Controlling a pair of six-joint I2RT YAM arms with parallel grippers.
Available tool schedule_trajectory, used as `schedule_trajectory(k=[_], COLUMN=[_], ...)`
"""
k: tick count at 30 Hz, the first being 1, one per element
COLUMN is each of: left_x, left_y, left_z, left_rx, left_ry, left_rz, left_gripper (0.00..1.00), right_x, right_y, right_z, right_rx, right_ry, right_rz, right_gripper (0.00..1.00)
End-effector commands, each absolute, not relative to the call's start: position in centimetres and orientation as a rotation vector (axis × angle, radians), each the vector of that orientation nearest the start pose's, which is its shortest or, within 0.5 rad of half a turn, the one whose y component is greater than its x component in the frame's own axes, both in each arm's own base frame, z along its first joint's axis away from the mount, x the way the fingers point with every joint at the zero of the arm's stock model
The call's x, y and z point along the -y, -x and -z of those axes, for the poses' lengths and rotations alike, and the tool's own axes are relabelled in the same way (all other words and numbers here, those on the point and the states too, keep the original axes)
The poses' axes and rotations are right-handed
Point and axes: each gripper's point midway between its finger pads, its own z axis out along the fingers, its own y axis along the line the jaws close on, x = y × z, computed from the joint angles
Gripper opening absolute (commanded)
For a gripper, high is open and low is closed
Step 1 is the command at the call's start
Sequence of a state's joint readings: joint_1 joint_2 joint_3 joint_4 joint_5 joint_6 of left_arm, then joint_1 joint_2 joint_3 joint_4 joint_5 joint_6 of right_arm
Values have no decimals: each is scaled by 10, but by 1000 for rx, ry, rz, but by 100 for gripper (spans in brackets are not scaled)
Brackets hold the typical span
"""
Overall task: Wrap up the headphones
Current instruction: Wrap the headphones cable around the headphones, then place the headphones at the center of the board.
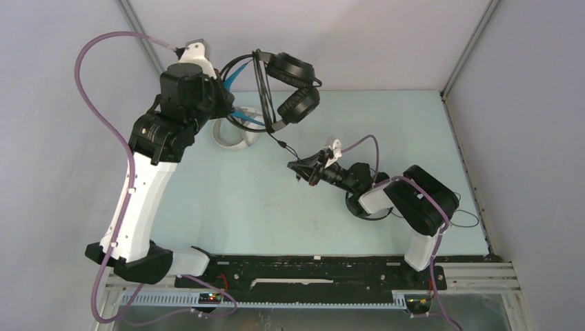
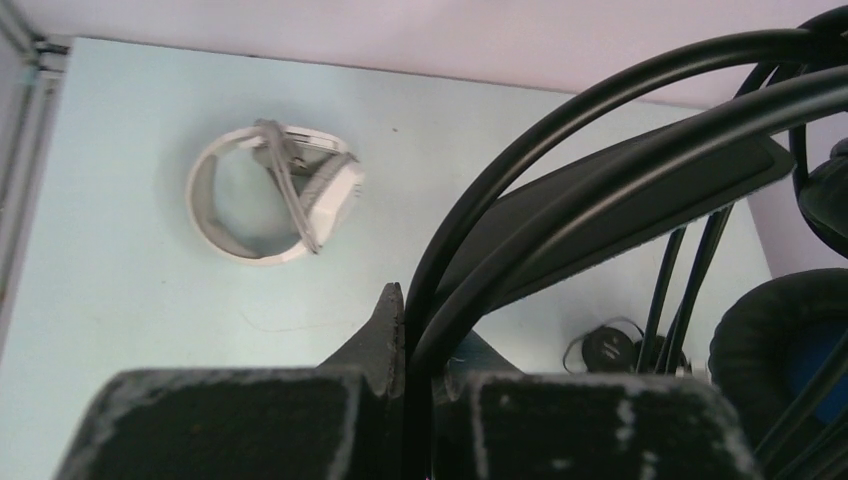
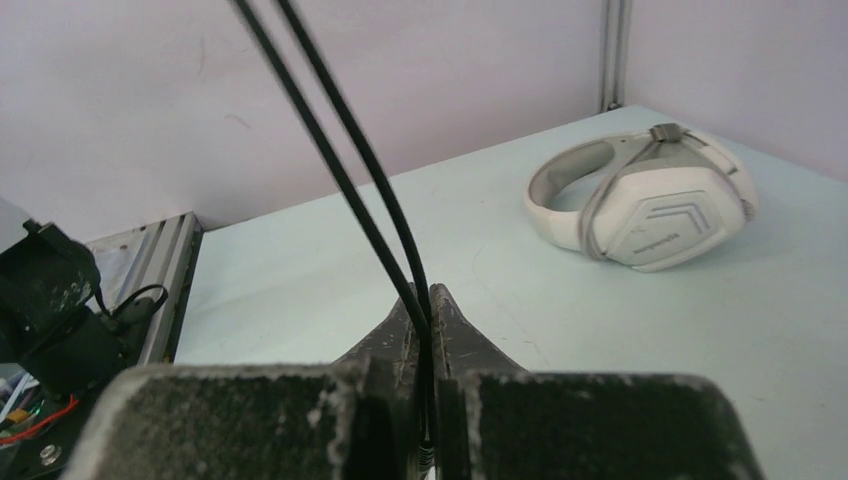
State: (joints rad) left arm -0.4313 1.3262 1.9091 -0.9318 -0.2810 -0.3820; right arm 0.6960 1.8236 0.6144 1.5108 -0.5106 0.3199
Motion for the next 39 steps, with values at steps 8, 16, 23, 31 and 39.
schedule_trajectory(k=[8, 16, 23, 31, 39], left_x=[203, 229, 215, 198, 178], left_y=[-303, -287, -288, -296, -306], left_z=[-449, -381, -307, -231, -193], left_rx=[-1821, -1876, -1899, -1852, -1807], left_ry=[-405, -846, -1223, -1590, -1927], left_rz=[724, 791, 625, 375, 181], left_gripper=[0, 0, 0, 0, 0], right_x=[-306, -285, -262, -247, -239], right_y=[-329, -311, -290, -283, -302], right_z=[-196, -206, -200, -206, -202], right_rx=[-1389, -1524, -1674, -1618, -1620], right_ry=[563, 606, 655, 793, 826], right_rz=[-1167, -1275, -1139, -904, -788], right_gripper=[0, 0, 0, 0, 0])
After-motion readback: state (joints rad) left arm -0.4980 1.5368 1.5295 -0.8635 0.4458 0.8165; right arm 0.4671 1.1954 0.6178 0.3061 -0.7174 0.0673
